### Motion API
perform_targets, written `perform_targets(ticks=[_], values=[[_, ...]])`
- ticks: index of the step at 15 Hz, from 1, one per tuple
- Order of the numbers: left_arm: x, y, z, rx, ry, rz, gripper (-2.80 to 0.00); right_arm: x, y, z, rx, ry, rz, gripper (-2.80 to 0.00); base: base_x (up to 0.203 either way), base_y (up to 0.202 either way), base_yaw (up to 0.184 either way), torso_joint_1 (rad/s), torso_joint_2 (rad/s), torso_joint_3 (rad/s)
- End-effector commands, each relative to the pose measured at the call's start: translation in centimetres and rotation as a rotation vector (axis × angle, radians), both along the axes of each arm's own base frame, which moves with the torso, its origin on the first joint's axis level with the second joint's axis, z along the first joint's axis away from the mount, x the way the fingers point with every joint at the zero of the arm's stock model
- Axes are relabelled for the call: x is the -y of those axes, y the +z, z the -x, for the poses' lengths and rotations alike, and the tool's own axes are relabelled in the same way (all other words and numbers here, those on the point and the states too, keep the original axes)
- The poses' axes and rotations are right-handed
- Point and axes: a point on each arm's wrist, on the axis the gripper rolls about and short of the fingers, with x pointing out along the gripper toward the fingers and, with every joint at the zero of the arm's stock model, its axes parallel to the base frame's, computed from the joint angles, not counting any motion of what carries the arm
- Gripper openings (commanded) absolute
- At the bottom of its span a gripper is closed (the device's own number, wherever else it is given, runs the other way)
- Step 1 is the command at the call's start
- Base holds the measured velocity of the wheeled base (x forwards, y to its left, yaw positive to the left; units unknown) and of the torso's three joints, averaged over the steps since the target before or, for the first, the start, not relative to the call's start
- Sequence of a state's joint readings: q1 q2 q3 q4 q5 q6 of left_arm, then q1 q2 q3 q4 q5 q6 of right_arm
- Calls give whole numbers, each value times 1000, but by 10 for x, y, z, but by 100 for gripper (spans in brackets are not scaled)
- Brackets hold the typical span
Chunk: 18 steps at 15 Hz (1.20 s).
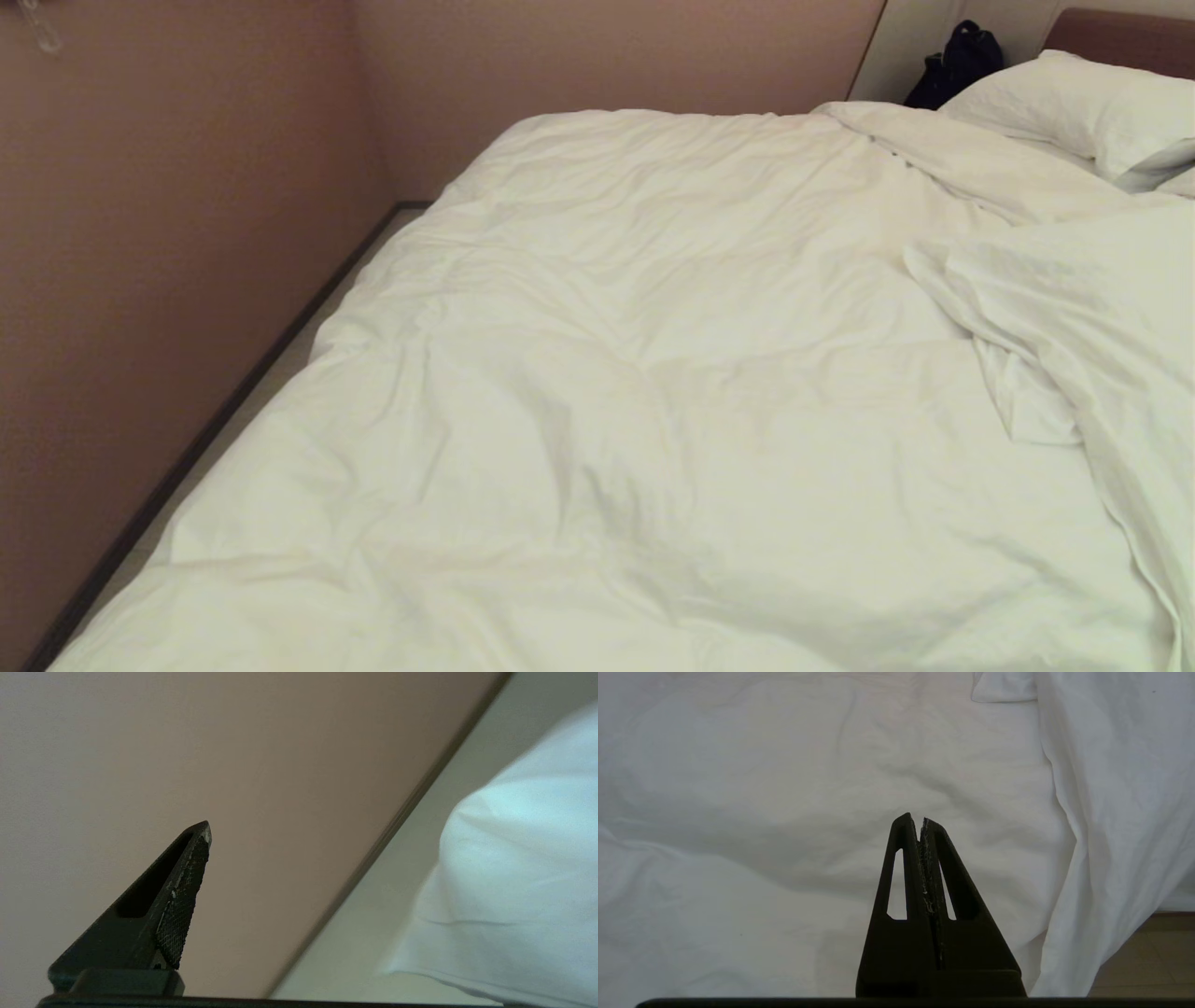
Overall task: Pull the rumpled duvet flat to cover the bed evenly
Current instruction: Flatten the corners of the folded blanket
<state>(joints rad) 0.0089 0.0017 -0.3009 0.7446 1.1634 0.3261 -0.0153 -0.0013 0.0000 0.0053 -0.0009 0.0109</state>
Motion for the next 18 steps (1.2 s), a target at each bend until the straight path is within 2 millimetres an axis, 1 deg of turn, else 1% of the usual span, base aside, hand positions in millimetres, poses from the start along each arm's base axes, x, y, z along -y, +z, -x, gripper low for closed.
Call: perform_targets(ticks=[1,5,8,11,13,15,18], values=[[0,21,-4,202,-24,0,0,0,0,0,-1,-1,0,-280,0,0,0,0,0,0],[2,60,-4,466,-191,-50,0,0,0,0,-2,-1,0,-280,0,0,0,0,0,0],[3,73,2,510,-232,-65,0,0,0,0,-1,-1,0,-280,0,0,0,0,0,0],[4,87,10,575,-337,-71,0,0,0,0,-1,-1,0,-280,0,0,0,0,0,0],[5,88,11,597,-377,-68,0,0,0,0,-1,-1,0,-280,0,0,0,0,0,0],[6,89,10,628,-446,-51,0,0,0,0,-1,0,0,-280,0,0,0,0,0,0],[8,86,6,620,-573,-25,0,0,0,0,-1,-1,0,-280,0,0,0,0,0,0]])
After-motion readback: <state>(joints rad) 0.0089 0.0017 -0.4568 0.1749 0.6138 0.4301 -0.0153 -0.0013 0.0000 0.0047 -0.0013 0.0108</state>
